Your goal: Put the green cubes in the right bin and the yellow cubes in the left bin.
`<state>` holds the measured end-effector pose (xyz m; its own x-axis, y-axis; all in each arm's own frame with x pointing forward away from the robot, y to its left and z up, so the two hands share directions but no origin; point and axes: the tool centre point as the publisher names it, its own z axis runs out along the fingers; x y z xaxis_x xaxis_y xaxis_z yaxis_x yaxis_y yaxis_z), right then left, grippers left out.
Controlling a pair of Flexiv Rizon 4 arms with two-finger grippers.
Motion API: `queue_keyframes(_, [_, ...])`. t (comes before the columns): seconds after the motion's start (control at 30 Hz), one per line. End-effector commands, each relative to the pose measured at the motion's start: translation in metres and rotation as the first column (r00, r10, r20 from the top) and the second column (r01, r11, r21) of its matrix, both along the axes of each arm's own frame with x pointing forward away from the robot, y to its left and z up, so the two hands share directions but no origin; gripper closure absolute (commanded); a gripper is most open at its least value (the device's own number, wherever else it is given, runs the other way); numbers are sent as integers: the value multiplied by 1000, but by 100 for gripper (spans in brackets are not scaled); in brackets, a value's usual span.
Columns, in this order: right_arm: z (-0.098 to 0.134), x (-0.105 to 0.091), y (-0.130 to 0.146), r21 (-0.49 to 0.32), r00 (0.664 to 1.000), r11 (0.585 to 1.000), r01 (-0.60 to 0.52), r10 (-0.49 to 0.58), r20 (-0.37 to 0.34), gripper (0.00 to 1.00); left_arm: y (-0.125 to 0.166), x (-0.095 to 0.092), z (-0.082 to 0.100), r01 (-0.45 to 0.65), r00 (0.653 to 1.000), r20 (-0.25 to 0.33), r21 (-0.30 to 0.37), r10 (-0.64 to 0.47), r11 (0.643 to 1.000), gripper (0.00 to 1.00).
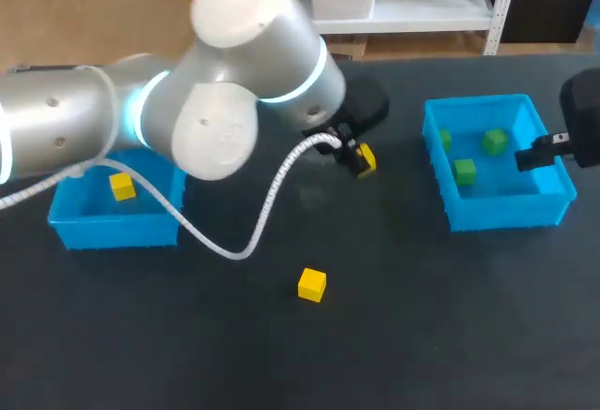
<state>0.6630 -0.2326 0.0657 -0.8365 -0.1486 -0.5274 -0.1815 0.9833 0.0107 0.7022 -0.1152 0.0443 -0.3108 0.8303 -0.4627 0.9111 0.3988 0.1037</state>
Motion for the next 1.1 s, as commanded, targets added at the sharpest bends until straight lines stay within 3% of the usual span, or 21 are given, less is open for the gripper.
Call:
queue_keyframes(0.03, [-1,0,0,0,1000,1000,2,-2,5,0,48,-3,32,-131,990,36,-92,135,987,100])
queue_keyframes(0.27, [-1,0,0,0,1000,1000,2,-2,5,0,123,11,63,-299,950,52,-126,307,946,100])
queue_keyframes(0.6, [-1,0,0,0,1000,1000,2,-2,5,0,222,12,85,-501,857,61,-125,511,856,100])
queue_keyframes(0.93, [-1,0,0,0,1000,1000,2,-2,5,0,306,-8,69,-675,733,56,-66,678,735,100])
queue_keyframes(1.1, [-1,0,0,0,1000,1000,2,-2,5,0,331,-20,51,-713,699,44,-28,714,700,100])
